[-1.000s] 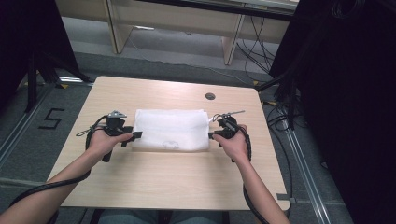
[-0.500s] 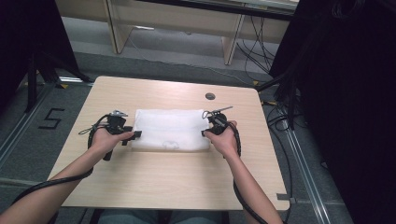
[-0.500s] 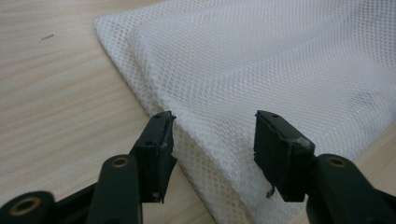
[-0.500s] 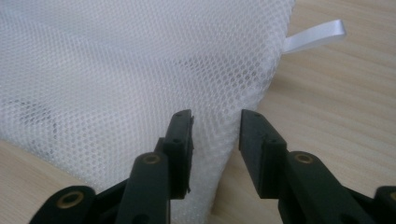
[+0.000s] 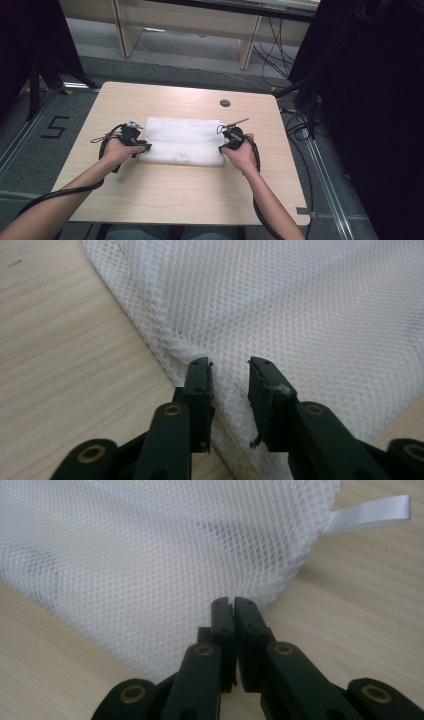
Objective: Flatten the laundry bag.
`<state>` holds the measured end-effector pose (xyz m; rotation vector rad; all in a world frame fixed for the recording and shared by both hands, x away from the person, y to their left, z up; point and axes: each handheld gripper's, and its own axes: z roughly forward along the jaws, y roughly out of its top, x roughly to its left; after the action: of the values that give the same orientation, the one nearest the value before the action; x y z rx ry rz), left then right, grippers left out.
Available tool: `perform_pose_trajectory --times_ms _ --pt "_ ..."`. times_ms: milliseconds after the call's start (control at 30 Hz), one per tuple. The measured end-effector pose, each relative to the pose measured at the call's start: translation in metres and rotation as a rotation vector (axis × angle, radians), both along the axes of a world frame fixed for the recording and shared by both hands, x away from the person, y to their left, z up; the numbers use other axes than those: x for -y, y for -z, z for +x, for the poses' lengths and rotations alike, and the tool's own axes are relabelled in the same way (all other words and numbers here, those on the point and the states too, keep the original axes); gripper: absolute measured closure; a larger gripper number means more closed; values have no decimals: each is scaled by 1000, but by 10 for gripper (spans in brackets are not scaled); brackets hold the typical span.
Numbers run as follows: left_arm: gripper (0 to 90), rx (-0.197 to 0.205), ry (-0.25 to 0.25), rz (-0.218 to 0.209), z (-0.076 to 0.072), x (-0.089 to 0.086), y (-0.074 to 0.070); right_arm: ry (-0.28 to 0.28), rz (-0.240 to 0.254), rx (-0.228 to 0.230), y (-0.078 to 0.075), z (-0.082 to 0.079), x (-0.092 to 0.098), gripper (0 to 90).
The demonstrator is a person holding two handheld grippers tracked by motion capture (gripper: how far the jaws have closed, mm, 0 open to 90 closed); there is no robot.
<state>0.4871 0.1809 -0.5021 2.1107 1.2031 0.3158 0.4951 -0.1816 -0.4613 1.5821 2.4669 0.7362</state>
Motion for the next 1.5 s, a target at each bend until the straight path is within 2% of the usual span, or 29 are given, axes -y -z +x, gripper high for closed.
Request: perform_pose_trajectory --times_ms 33,67,200,267,367,467,500,533,567,633,667,700,733,767,833,967,1000,1067,1100,1133,1167,1200,1233,1267,1333,1367,1400,1467,1500 --pt "737 0 4 3 1 1 1 -29 -6 19 2 0 2 891" --pt "749 4 -2 4 1 2 1 -35 -17 27 3 -2 2 899" --pt "775 2 25 27 1 5 0 -69 -41 -9 5 -14 1 900" --pt "776 2 30 24 -1 7 1 -88 -46 -7 5 -17 2 900" --pt "779 -7 65 26 -5 11 0 -109 -64 -40 5 -29 6 900" --pt "779 -7 96 25 -11 21 1 -121 -82 -47 4 -36 11 900" --pt "779 4 105 22 -14 25 2 -119 -94 -46 5 -40 16 900" --pt "778 4 112 24 -16 27 2 -109 -83 -49 4 -43 23 900" --pt "778 2 118 17 -18 30 2 -109 -83 -49 4 -43 23 900" --pt "774 -9 143 12 -24 37 1 -74 -78 -59 3 -43 31 900" --pt "773 0 149 9 -26 41 2 -89 -93 -35 5 -41 38 900" --pt "772 -3 160 8 -27 44 2 -24 -88 -94 1 -42 39 900" --pt "770 -3 169 8 -29 47 2 -37 -117 -75 3 -41 45 900" --pt "767 -5 181 9 -30 51 1 5 -96 -94 -1 -44 49 900" --pt "765 -5 198 -3 -33 58 2 7 -92 -92 -1 -45 53 900" --pt "759 -4 233 5 -37 66 1 44 -89 -104 1 -49 66 900" --pt "758 4 236 5 -38 69 2 22 -82 -92 3 -50 70 900" --pt "754 11 239 13 -39 68 2 19 -91 -100 2 -51 72 899" --pt "754 5 243 5 -39 68 1 34 -77 -94 1 -51 71 888" --pt "743 -3 237 4 -39 68 0 9 -105 -71 2 -50 73 845" --pt "704 31 236 11 -41 68 -5 61 -60 -67 -8 -49 70 782" --pt "678 57 245 20 -42 69 -9 61 -52 -27 -13 -47 72 752" --pt "651 57 245 20 -42 69 -9 61 -52 -27 -13 -47 72 752" --pt "636 94 243 -10 -44 73 -16 47 -54 84 -21 -38 79 663" --pt "626 113 282 -30 -49 79 -22 56 -55 131 -31 -27 81 618" --pt "619 113 282 -30 -49 79 -22 56 -55 131 -31 -27 81 618" --pt "619 117 302 -34 -52 84 -23 79 -38 144 -34 -21 79 598" --pt "601 114 346 -46 -56 93 -26 67 -50 148 -37 2 79 534" --pt "598 108 365 -58 -59 98 -28 74 -52 135 -36 9 77 513"
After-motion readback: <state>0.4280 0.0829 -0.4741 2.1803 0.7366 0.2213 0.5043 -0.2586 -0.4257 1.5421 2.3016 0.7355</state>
